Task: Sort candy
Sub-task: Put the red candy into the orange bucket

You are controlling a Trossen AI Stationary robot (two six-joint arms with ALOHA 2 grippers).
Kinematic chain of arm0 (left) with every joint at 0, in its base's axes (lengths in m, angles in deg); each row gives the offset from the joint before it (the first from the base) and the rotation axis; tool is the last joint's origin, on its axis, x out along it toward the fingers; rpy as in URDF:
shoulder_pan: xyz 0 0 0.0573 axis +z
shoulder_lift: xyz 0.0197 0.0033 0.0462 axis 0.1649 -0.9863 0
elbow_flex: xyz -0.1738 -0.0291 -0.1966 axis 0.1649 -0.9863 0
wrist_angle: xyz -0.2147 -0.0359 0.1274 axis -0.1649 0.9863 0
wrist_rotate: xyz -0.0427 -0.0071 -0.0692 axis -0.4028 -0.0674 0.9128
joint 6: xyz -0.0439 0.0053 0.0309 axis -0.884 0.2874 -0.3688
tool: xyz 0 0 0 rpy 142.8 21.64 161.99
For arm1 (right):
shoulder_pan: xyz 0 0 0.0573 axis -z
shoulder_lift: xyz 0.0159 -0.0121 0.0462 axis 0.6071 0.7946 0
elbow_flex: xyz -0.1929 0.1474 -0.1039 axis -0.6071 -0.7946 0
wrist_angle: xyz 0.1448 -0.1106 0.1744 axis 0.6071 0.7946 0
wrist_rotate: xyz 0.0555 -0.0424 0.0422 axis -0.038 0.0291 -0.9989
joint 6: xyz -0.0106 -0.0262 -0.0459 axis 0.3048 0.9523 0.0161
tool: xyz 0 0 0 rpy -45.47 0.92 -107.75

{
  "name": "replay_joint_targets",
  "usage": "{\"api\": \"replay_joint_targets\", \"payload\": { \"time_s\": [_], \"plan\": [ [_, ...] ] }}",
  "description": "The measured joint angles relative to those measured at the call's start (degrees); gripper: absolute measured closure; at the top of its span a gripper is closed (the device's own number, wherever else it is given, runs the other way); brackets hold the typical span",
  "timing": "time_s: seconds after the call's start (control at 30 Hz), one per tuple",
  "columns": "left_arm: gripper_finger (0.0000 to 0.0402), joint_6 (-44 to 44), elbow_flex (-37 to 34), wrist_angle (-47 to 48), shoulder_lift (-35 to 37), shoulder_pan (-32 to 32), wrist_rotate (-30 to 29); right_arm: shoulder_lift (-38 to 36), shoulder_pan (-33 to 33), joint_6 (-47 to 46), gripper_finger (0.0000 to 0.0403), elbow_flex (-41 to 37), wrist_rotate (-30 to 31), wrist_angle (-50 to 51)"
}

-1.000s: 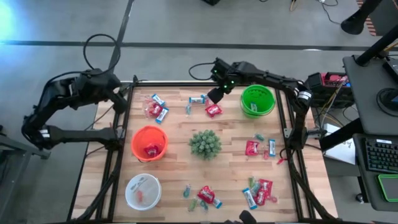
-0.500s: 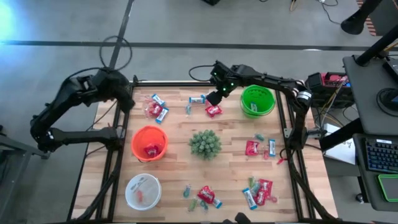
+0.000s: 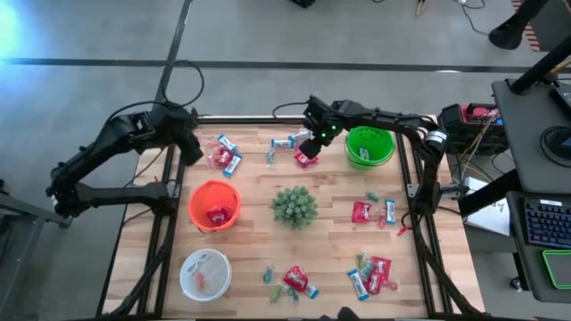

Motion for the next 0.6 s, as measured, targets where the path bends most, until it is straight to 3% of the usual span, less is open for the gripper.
{"api": "replay_joint_targets", "payload": {
  "time_s": [0.3, 0.6],
  "plan": [
    [0.0251, 0.2, 7.3, 0.0, -1.7, 0.0, 1.5, 3.2, -0.5, 4.1, 0.0225, -0.1, -0.3, -2.3],
    [0.0251, 1.6, 9.2, 0.2, -1.7, 0.0, 1.5, 6.4, -0.8, 7.8, 0.0225, 0.6, -1.7, -2.9]
  ]
}}
